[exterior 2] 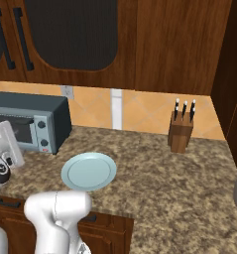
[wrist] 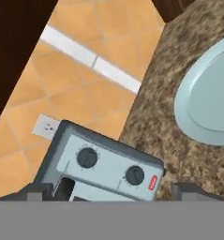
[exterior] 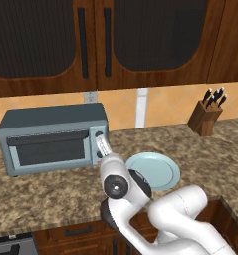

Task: Pick up the kebab skewer and baguette bread, and place them inside the toaster oven. Close the toaster oven door and start by setting the timer.

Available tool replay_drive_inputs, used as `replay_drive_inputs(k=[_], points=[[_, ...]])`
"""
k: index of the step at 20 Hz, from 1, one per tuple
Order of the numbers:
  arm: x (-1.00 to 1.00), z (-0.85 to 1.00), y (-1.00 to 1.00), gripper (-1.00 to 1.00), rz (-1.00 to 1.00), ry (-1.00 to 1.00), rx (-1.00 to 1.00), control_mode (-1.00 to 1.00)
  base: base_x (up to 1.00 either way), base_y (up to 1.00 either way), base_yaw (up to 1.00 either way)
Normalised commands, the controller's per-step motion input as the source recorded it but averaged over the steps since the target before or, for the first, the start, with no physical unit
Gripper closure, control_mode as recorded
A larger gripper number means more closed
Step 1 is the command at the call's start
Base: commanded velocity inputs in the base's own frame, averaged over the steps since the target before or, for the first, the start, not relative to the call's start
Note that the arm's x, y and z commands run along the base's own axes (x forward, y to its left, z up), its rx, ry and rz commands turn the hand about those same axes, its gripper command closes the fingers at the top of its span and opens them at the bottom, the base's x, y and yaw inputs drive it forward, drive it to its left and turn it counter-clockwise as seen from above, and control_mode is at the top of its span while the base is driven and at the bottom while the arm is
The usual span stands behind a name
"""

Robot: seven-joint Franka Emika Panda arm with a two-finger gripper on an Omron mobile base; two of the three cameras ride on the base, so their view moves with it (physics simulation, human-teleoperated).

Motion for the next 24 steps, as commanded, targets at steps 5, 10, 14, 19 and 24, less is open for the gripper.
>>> replay_drive_inputs(k=[5,10,14,19,24], points=[[-0.22,0.26,0.00,-1.00,-0.36,0.10,0.63,-1.00,0.00,0.00,0.00],[-0.50,0.09,0.00,-1.00,-0.40,0.09,0.65,-1.00,0.00,0.00,0.00],[-0.31,-0.17,-0.20,-1.00,-0.30,0.00,0.70,-1.00,0.00,0.00,0.00],[0.01,-0.22,0.00,-1.00,-0.07,-0.03,0.35,-1.00,0.00,0.00,0.00],[0.12,-0.52,0.14,-1.00,-0.01,0.00,0.07,-1.00,0.00,0.00,0.00]])
